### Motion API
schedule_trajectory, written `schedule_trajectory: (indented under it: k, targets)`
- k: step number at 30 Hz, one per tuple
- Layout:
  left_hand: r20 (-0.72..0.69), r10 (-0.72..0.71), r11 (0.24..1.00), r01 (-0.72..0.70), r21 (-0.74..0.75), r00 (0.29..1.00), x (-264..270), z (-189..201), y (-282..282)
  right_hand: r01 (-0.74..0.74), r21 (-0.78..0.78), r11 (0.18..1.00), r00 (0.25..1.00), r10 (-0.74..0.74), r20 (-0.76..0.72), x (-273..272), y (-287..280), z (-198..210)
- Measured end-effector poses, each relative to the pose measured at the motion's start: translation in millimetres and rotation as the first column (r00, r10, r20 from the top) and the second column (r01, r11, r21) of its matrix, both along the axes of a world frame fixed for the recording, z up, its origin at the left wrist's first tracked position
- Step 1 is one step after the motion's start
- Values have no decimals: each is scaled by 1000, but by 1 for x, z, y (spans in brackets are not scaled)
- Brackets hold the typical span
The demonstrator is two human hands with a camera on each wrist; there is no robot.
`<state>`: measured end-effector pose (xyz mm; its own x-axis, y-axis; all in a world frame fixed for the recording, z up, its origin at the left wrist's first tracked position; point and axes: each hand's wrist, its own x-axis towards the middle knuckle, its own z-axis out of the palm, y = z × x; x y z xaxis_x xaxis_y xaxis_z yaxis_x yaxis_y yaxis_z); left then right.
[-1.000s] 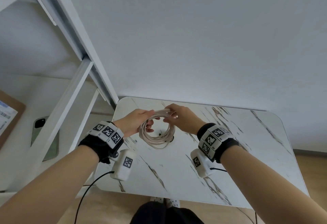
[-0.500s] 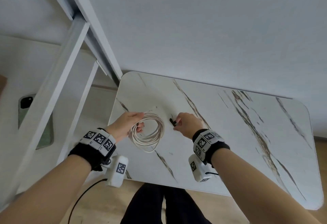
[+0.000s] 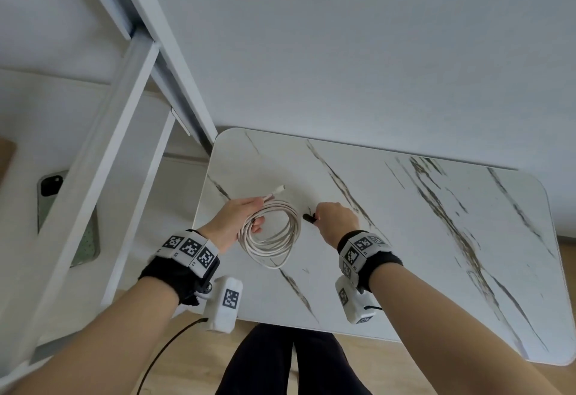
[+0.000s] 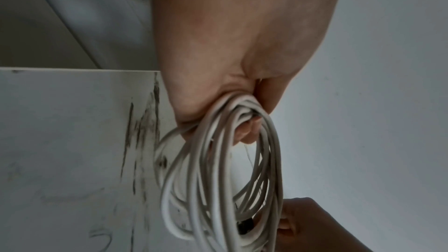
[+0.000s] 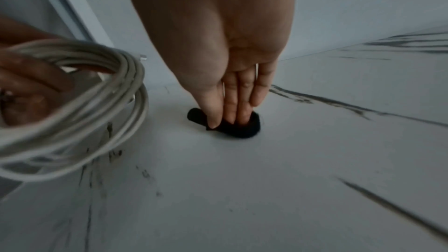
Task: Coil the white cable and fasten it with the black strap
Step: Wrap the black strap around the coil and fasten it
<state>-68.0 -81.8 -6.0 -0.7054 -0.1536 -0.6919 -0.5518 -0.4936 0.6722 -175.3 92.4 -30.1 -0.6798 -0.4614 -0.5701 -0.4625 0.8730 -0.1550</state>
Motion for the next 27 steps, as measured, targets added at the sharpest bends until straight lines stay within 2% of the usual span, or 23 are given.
schedule_trajectory:
  k: [3,5,8,10,17,23,27]
  targets:
    - [1,-8,1000,8,-29,1000,-4,9,6,216,-174,961,974,-198,114,-3,9,14]
    - [6,-23,998,24,-54,1000,-7,18,11,344,-340,875,935,-286,210,-7,17,27]
    - [-8,-50,994,49,-99,999,-16,33,19,438,-507,742,897,-322,303,-10,31,55]
    - [-29,-71,989,67,-134,997,-23,44,25,453,-566,689,890,-311,334,-12,41,74]
    - [-176,-184,963,141,-229,967,-50,93,57,406,-702,586,911,-198,362,-14,64,140]
    - [-281,-233,938,140,-316,931,-65,127,78,348,-743,571,938,-210,278,-15,70,170]
    - [-299,-235,925,118,-362,925,-71,144,88,401,-818,412,908,-300,293,-14,70,177]
